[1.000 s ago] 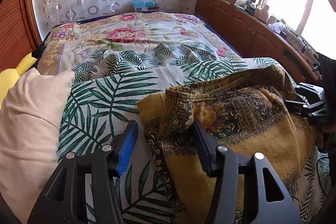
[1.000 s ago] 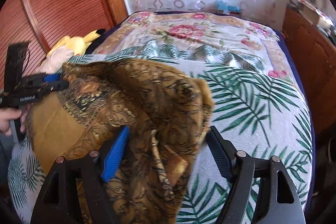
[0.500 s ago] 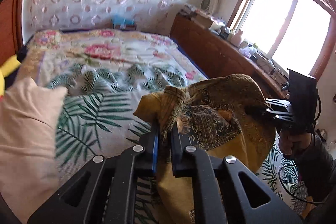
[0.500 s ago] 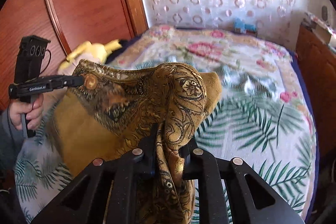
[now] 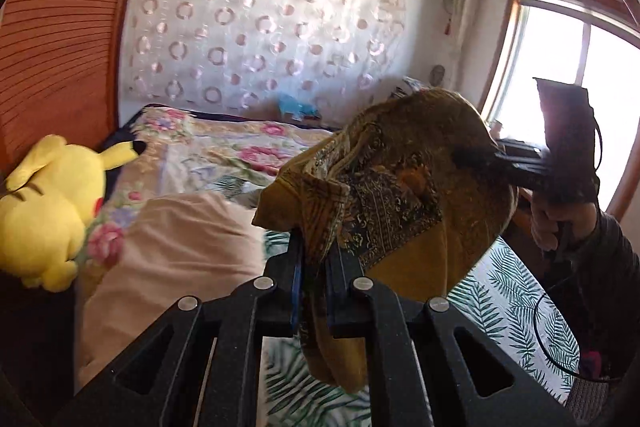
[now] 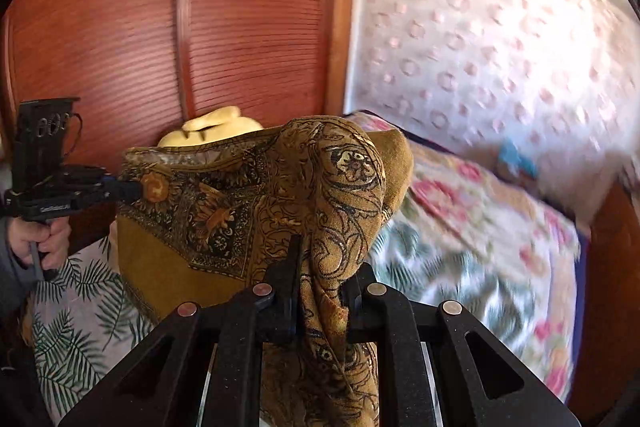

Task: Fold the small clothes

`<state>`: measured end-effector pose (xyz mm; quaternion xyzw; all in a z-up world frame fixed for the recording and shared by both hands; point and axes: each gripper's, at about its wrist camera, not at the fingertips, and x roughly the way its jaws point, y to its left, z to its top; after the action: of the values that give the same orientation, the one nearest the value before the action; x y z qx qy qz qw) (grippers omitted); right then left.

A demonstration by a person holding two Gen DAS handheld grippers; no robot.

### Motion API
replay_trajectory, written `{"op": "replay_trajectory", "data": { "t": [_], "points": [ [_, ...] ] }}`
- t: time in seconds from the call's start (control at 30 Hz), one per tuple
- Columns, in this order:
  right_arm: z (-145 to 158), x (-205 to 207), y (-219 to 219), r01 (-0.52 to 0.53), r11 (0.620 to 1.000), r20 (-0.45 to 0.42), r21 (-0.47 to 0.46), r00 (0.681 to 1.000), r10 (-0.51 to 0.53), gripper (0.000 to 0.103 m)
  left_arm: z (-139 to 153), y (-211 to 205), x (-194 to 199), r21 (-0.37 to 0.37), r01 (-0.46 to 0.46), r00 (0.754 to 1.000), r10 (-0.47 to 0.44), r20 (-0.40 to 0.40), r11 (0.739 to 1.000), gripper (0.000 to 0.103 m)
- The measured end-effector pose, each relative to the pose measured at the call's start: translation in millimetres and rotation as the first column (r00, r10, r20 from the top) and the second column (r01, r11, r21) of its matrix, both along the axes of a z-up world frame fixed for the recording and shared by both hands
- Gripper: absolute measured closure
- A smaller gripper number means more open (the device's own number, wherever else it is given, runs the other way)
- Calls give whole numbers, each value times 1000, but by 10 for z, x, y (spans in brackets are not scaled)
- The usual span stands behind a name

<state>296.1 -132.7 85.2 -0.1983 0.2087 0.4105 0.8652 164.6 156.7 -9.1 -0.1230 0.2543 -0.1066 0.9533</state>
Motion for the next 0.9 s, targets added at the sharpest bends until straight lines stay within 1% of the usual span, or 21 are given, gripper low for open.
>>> {"op": "replay_trajectory", "data": {
  "t": [0.13, 0.23, 0.27, 0.33, 0.4, 0.5, 0.57, 0.6, 0.63, 0.67, 0.73, 0.83, 0.9],
  "points": [
    [180, 62, 558, -104, 994, 16, -27, 994, 105, 89, 20, 249, -337, -8, -77, 997, 77, 19, 997, 93],
    [169, 186, 1007, -163, 984, 34, -72, 986, 166, 89, -17, 427, -516, -9, -134, 991, 134, 18, 991, 93],
    [137, 205, 1166, -183, 979, 38, -84, 982, 187, 89, -56, 480, -548, 0, -151, 988, 151, 12, 988, 93],
    [20, 289, 1493, -218, 971, 17, -98, 975, 221, 89, -178, 597, -594, 19, -199, 980, 200, -11, 980, 93],
    [-151, 520, 1794, -224, 967, -1, -121, 974, 226, 88, -312, 673, -598, 39, -222, 974, 223, -37, 974, 93],
    [-358, 657, 2157, -218, 967, -30, -128, 976, 216, 87, -518, 743, -552, 74, -251, 961, 257, -100, 965, 93],
    [-422, 730, 2290, -192, 975, -45, -114, 981, 188, 84, -637, 790, -500, 96, -265, 953, 276, -126, 959, 93],
    [-426, 760, 2373, -176, 979, -51, -102, 984, 172, 77, -667, 822, -501, 104, -271, 949, 284, -137, 957, 93],
    [-434, 797, 2391, -153, 983, -53, -96, 987, 149, 67, -708, 837, -489, 111, -275, 946, 289, -148, 955, 93],
    [-426, 832, 2394, -128, 988, -48, -86, 991, 124, 63, -724, 835, -503, 115, -277, 945, 292, -150, 954, 93],
    [-382, 723, 2449, -92, 994, -13, -60, 996, 92, 53, -750, 865, -538, 126, -288, 940, 305, -153, 949, 93],
    [-362, 608, 2323, -73, 997, 0, -36, 997, 73, 52, -772, 884, -576, 135, -306, 932, 326, -161, 942, 93],
    [-440, 468, 2318, -73, 997, -13, -33, 997, 72, 52, -771, 894, -615, 135, -307, 932, 326, -155, 942, 92]
  ]
}}
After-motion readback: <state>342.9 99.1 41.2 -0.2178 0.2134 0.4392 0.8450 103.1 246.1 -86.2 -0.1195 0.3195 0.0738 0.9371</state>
